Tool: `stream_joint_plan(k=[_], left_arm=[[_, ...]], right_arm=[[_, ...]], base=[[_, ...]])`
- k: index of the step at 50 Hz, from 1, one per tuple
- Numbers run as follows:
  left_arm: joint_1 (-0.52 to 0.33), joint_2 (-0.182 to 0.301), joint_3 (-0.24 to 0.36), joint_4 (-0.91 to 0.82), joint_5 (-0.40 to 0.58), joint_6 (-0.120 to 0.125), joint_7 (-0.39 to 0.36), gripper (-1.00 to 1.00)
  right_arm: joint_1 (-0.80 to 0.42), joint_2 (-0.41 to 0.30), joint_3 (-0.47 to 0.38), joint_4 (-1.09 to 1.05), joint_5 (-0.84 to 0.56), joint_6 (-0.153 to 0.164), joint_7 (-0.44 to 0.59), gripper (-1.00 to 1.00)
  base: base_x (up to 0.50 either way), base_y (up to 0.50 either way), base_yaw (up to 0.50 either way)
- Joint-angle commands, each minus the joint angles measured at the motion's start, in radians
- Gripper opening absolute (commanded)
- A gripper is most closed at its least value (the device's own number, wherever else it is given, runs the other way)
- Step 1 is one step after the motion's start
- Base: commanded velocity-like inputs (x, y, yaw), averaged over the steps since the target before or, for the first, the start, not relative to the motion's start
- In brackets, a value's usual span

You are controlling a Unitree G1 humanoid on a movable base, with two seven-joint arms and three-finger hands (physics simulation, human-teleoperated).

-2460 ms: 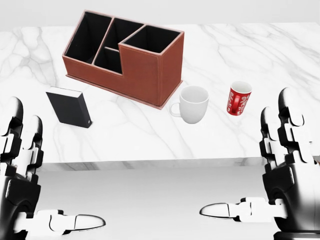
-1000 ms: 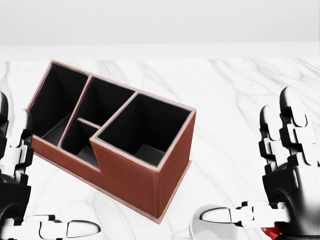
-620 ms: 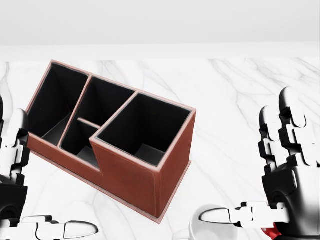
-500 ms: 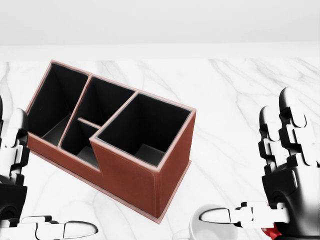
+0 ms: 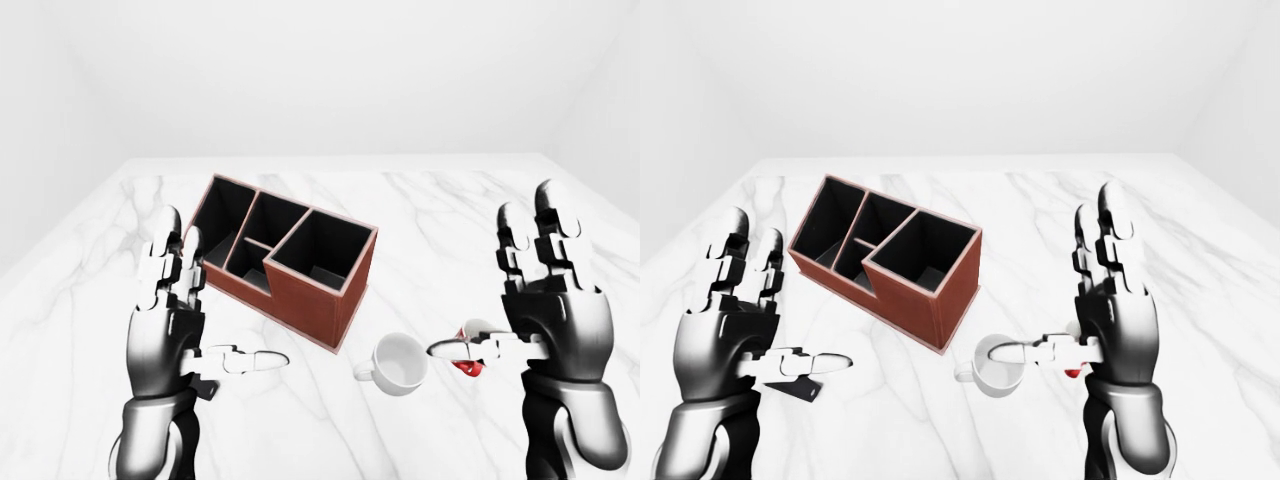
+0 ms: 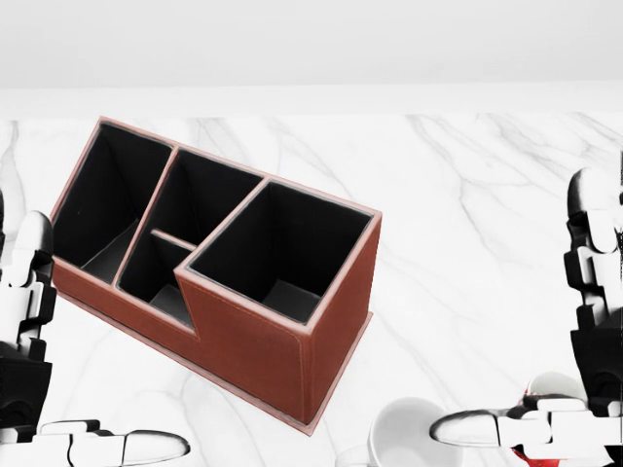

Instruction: Pick up the red mug and place it to the right of the caddy.

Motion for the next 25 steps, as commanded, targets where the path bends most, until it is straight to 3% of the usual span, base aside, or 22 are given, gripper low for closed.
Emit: stream_joint_plan(k=[1,4,25], left_arm=[[-0.003,0.003,-0.003,0.005,0.002,0.0,0.004,1.0],[-0.001,0.002,-0.002,0.003,0.0,0.0,0.002,1.0],[0.002,0.002,-0.01,0.0,0.002,0.0,0.004,1.0]], right_arm=[[-0.071,-0.03,-0.154,-0.177,0.034,0.0,0.125,1.0],[-0.119,-0.051,-0.212,-0.206,0.064,0.0,0.146,1.0],[-0.234,-0.182,-0.191,-0.065,-0.225,0.0,0.339,1.0]], base=[[0.0,0.0,0.0],[0.0,0.0,0.0],[0.0,0.0,0.0]])
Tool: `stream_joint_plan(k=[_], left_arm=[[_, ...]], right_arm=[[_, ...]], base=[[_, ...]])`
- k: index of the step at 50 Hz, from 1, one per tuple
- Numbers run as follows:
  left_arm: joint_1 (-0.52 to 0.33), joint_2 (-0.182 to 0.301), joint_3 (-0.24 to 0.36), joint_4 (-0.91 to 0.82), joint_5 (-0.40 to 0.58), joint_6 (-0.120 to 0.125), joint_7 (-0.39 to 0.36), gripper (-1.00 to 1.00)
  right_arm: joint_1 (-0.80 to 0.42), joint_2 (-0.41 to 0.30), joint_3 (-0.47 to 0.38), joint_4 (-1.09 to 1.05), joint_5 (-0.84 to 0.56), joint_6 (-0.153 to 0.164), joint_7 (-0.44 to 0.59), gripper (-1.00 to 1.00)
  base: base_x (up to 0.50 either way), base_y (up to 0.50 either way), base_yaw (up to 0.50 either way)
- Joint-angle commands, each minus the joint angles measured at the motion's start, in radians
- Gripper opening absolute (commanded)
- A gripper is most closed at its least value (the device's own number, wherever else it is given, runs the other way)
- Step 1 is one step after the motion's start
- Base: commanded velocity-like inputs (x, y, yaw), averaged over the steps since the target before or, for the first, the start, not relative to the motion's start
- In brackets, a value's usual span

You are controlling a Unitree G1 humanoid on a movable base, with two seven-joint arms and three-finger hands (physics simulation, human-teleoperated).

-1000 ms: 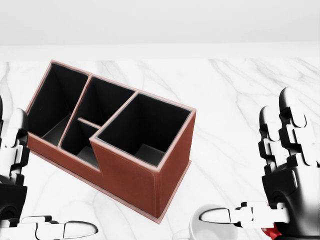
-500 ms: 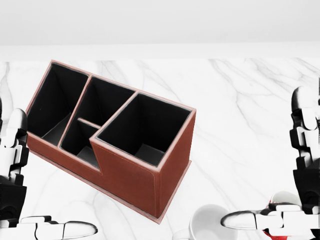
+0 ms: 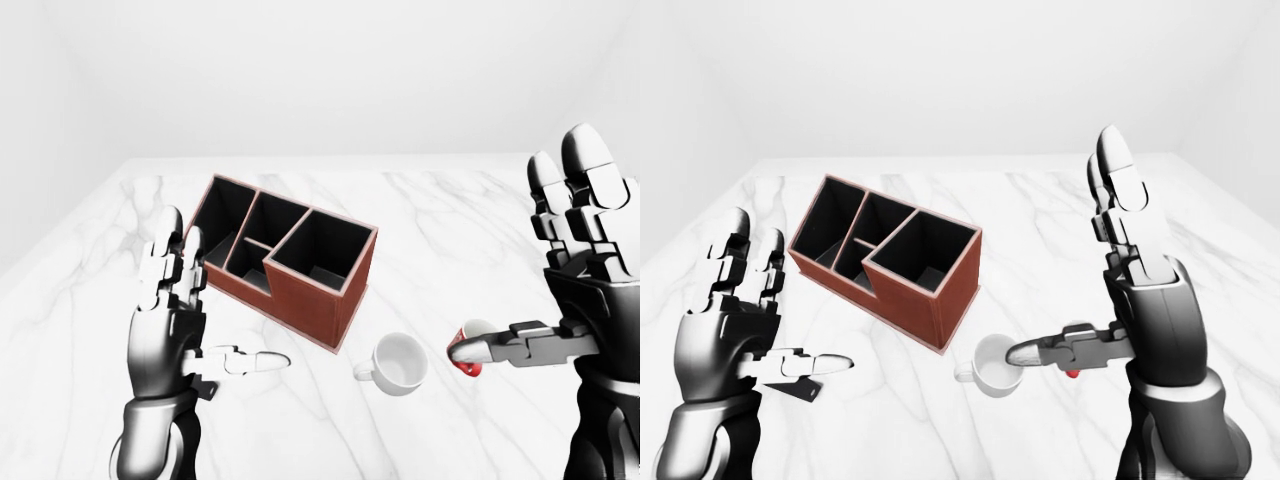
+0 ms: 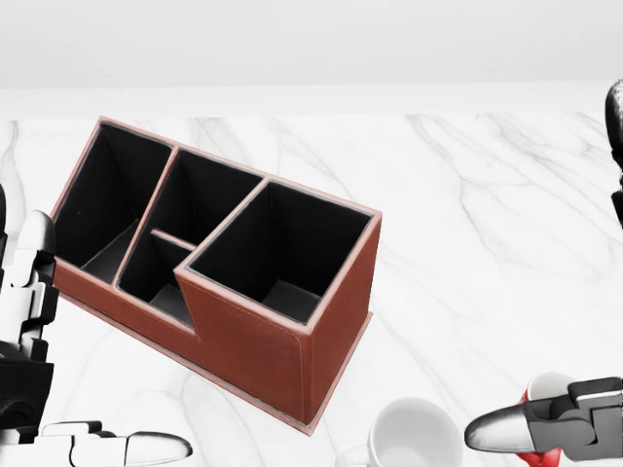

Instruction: Pick up the red mug and place it to the right of the caddy.

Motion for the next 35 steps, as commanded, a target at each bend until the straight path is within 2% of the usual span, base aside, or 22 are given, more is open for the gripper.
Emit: stream_joint_plan(k=[1,5,9,15,19,29,35], left_arm=[[-0.002,0.0,-0.004,0.003,0.003,0.0,0.002,1.0],[0.007,0.001,-0.01,-0.005,0.005,0.0,0.002,1.0],[0.002,0.001,0.009,-0.017,-0.007,0.0,-0.002,1.0],[0.005,-0.003,0.005,-0.018,-0.003,0.0,-0.006,1.0],[0.005,-0.003,-0.001,-0.011,0.003,0.0,-0.004,1.0],[-0.001,-0.001,0.003,0.004,0.001,0.0,-0.002,1.0],[-0.002,0.0,0.0,0.015,0.006,0.0,0.0,1.0]], right_arm=[[-0.078,-0.074,0.01,0.055,-0.144,0.0,0.103,1.0],[-0.098,-0.077,0.031,0.066,-0.197,0.0,0.134,1.0],[-0.138,-0.097,0.011,0.093,-0.199,0.0,0.161,1.0],[-0.222,-0.169,-0.026,0.152,-0.162,0.0,0.193,1.0],[-0.215,-0.193,-0.008,0.2,-0.189,0.0,0.204,1.0],[-0.186,-0.186,-0.009,0.282,-0.232,0.0,0.246,1.0],[-0.227,-0.219,-0.032,0.345,-0.237,0.0,0.273,1.0]], base=[[0.0,0.0,0.0],[0.0,0.0,0.0],[0.0,0.0,0.0],[0.0,0.0,0.0],[0.0,0.0,0.0],[0.0,0.0,0.0],[0.0,0.0,0.0]])
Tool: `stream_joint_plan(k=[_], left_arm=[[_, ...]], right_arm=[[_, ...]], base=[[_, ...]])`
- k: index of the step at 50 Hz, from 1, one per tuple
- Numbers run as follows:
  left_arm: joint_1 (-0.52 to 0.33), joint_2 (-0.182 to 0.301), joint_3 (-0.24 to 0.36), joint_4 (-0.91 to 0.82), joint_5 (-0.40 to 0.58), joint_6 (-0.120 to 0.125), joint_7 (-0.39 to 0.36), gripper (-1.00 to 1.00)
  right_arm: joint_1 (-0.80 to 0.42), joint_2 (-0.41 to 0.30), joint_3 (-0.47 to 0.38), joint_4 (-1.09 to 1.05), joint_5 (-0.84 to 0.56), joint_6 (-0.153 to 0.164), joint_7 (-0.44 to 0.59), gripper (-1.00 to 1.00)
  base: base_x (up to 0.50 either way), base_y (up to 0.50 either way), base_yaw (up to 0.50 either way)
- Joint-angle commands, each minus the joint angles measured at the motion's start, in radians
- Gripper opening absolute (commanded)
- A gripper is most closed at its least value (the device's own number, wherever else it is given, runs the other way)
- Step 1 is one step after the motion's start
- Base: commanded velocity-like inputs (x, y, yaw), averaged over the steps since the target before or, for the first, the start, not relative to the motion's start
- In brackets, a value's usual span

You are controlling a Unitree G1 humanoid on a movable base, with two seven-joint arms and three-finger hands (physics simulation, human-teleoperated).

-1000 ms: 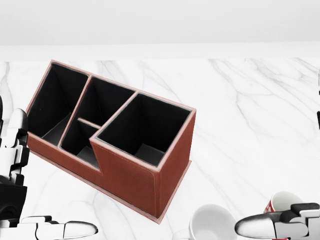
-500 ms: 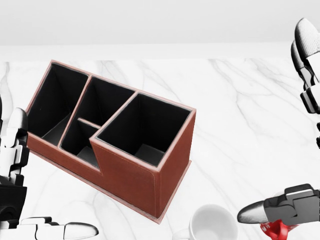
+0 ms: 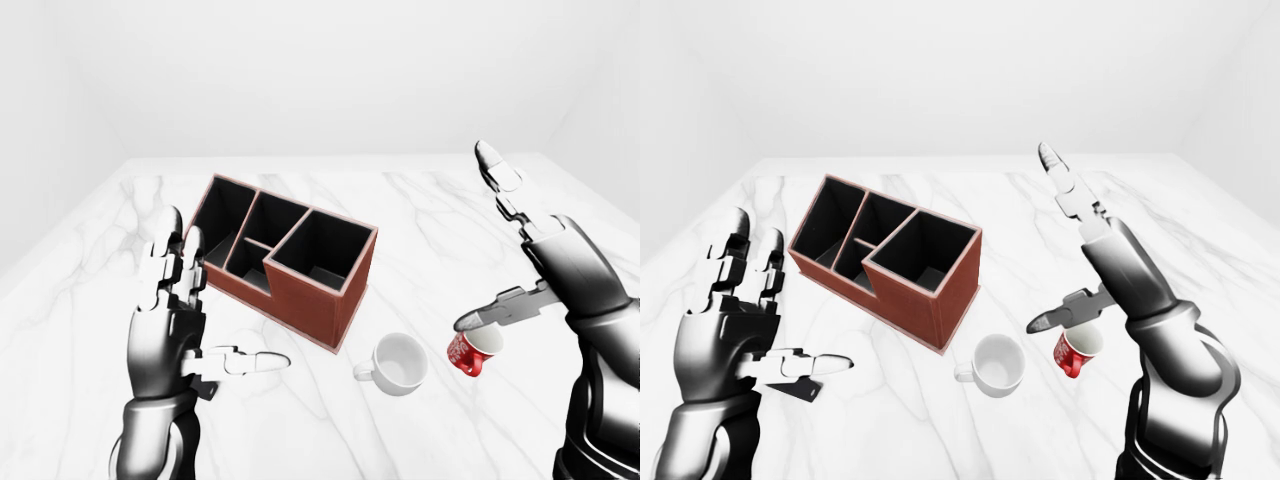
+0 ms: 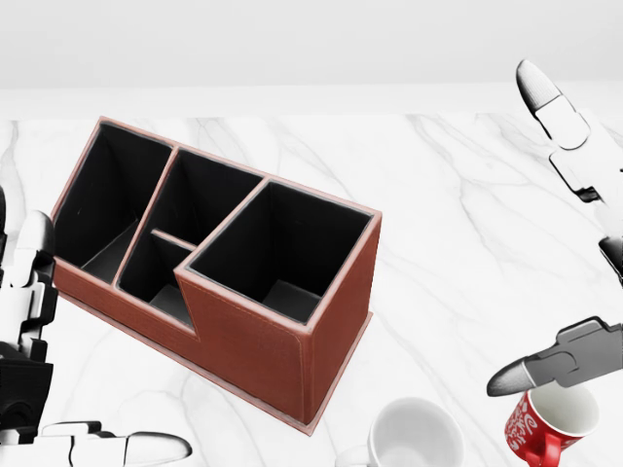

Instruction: Pick up the red mug and place it to the right of the caddy.

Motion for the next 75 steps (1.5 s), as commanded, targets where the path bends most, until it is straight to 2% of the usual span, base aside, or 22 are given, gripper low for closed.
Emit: stream_joint_plan(k=[1,11,23,31,55,75], left_arm=[[-0.002,0.0,-0.004,0.013,0.006,0.0,0.003,1.0],[0.004,0.004,-0.019,0.01,0.012,0.0,0.009,1.0],[0.004,0.005,-0.018,0.018,0.012,0.0,0.009,1.0],[0.001,0.003,-0.011,0.011,0.009,0.0,0.006,1.0],[0.004,0.002,-0.015,0.011,0.014,0.0,0.005,1.0],[0.006,0.004,-0.021,0.002,0.02,0.0,0.01,1.0]], right_arm=[[-0.038,-0.048,-0.019,0.113,-0.031,0.0,0.05,1.0],[-0.026,-0.084,-0.025,0.152,-0.078,0.0,0.052,1.0],[0.041,-0.064,-0.061,0.156,-0.143,0.0,0.052,1.0],[0.042,-0.061,-0.065,0.153,-0.18,0.0,0.052,1.0],[0.155,-0.02,-0.102,0.271,-0.331,0.0,0.052,1.0],[0.172,-0.038,-0.138,0.379,-0.393,0.0,0.052,1.0]], base=[[0.0,0.0,0.0],[0.0,0.0,0.0],[0.0,0.0,0.0],[0.0,0.0,0.0],[0.0,0.0,0.0],[0.0,0.0,0.0]])
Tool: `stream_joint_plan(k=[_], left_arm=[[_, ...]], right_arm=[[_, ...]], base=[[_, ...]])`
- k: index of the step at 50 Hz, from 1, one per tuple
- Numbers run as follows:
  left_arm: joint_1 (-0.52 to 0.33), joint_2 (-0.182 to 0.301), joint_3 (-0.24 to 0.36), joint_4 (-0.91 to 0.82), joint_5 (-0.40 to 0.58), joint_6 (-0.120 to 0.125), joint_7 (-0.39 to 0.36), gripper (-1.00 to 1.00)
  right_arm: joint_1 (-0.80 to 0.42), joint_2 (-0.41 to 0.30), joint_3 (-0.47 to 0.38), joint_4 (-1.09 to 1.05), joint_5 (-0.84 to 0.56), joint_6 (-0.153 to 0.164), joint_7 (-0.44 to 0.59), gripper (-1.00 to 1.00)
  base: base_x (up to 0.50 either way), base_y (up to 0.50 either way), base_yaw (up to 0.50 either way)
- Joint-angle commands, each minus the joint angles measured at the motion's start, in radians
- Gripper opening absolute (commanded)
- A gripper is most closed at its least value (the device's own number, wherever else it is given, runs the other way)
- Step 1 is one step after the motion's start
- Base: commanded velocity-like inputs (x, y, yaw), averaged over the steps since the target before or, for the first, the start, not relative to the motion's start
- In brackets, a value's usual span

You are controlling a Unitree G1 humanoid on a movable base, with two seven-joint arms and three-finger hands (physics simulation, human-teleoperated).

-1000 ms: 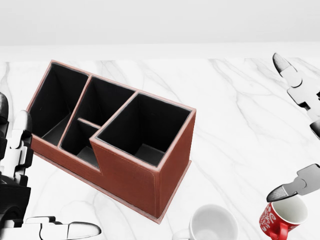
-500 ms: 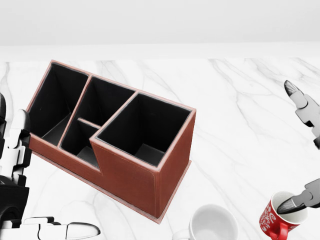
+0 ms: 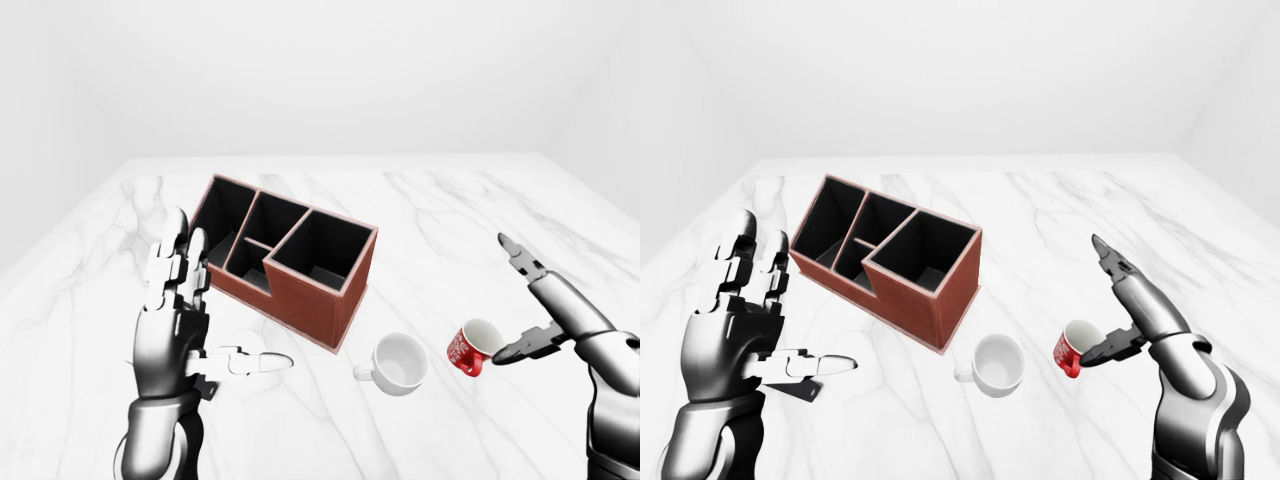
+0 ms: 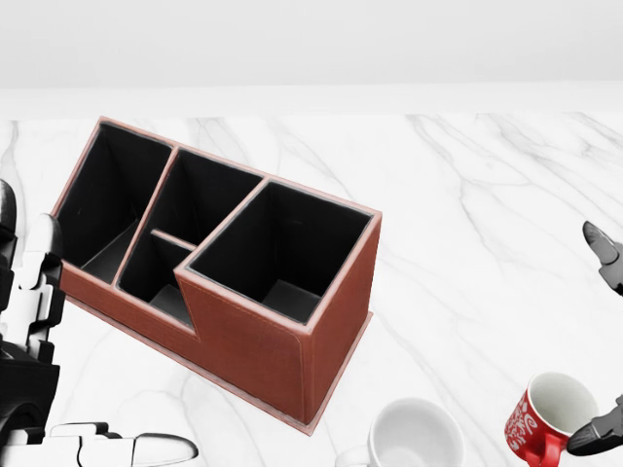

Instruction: Pick up the red mug and place it to the right of the caddy.

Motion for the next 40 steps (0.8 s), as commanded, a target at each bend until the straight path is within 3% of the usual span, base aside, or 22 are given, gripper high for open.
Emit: stream_joint_plan(k=[1,13,16,19,28,31,35,40], left_arm=[[0.002,0.0,-0.002,-0.005,0.002,0.0,0.001,1.0],[0.005,0.0,-0.004,-0.005,0.003,0.0,0.0,1.0],[0.002,0.0,-0.006,-0.001,0.005,0.0,0.001,1.0],[0.001,0.001,-0.01,0.009,0.008,0.0,0.003,1.0],[-0.002,0.003,-0.007,0.006,0.004,0.0,0.003,1.0],[0.003,0.003,-0.002,-0.009,0.001,0.0,0.001,1.0],[0.006,0.0,-0.009,-0.009,0.007,0.0,0.001,1.0],[0.007,0.002,-0.017,-0.005,0.011,0.0,0.005,1.0]], right_arm=[[0.006,-0.008,-0.01,0.048,-0.038,0.0,0.0,1.0],[-0.002,-0.038,0.015,0.177,-0.087,0.0,0.0,1.0],[0.001,-0.042,0.013,0.202,-0.093,-0.025,0.0,1.0],[-0.017,-0.047,0.02,0.226,-0.102,-0.023,0.0,1.0],[-0.014,-0.063,0.043,0.285,-0.145,-0.088,0.0,1.0],[-0.015,-0.059,0.039,0.291,-0.152,-0.086,0.0,1.0],[-0.003,-0.066,0.044,0.35,-0.167,-0.132,0.0,1.0],[-0.007,-0.075,0.044,0.35,-0.179,-0.13,0.0,1.0]], base=[[0.0,0.0,0.0],[0.0,0.0,0.0],[0.0,0.0,0.0],[0.0,0.0,0.0],[0.0,0.0,0.0],[0.0,0.0,0.0],[0.0,0.0,0.0],[0.0,0.0,0.0]])
